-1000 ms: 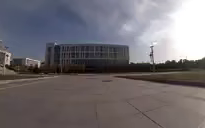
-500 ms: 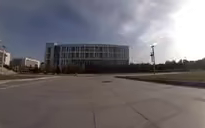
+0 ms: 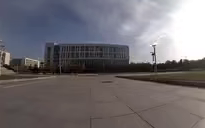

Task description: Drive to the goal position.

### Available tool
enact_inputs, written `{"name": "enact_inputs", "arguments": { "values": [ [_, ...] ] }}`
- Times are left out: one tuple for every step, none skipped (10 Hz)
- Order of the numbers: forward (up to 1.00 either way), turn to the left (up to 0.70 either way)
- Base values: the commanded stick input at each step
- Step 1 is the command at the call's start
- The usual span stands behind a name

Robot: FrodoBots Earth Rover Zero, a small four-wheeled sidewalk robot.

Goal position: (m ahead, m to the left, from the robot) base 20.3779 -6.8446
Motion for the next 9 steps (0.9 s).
{"name": "enact_inputs", "arguments": {
  "values": [
    [0.70,0.34],
    [0.70,0.17],
    [0.70,0.01],
    [0.70,0.00],
    [0.70,0.00],
    [0.70,0.00],
    [0.70,0.00],
    [0.70,0.00],
    [0.70,0.00]
  ]
}}
